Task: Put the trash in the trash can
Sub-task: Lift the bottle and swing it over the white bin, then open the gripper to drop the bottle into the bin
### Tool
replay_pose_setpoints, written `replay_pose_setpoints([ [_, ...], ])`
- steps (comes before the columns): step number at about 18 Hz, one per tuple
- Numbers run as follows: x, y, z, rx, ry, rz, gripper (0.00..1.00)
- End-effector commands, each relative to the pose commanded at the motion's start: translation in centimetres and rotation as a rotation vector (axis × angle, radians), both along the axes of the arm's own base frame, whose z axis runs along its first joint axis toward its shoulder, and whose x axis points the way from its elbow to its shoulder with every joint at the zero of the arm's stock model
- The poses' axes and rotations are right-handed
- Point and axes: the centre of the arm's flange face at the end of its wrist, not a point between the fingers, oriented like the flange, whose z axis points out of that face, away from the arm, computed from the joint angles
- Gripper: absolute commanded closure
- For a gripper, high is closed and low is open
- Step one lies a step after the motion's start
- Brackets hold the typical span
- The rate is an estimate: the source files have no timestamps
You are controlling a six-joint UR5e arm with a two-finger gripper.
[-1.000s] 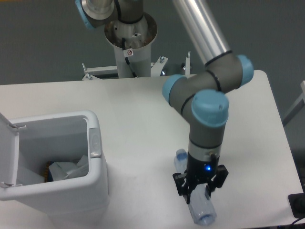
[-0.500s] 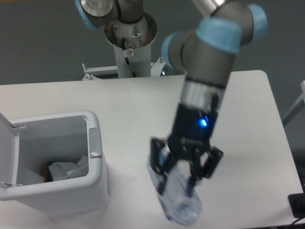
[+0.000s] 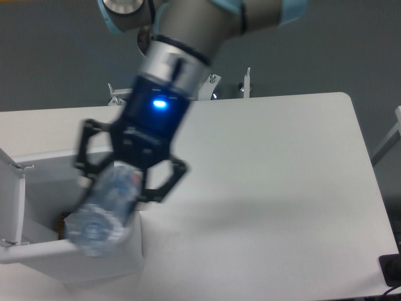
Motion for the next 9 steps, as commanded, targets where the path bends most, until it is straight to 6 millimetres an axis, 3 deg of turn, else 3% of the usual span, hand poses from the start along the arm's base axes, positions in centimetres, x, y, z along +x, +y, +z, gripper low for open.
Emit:
replay_pose_setpoints([
  [1, 0.7, 0.3, -1.0, -0.015, -0.003, -0.014, 0.29],
  [3, 1.3, 0.2, -2.7, -0.025, 0.04, -0.062, 0.0],
  [6, 1.6, -0.5, -1.6, -0.016, 0.048, -0.054, 0.0],
  [9, -0.3, -1.3, -1.4, -0.021, 0.06, -0.017, 0.0],
])
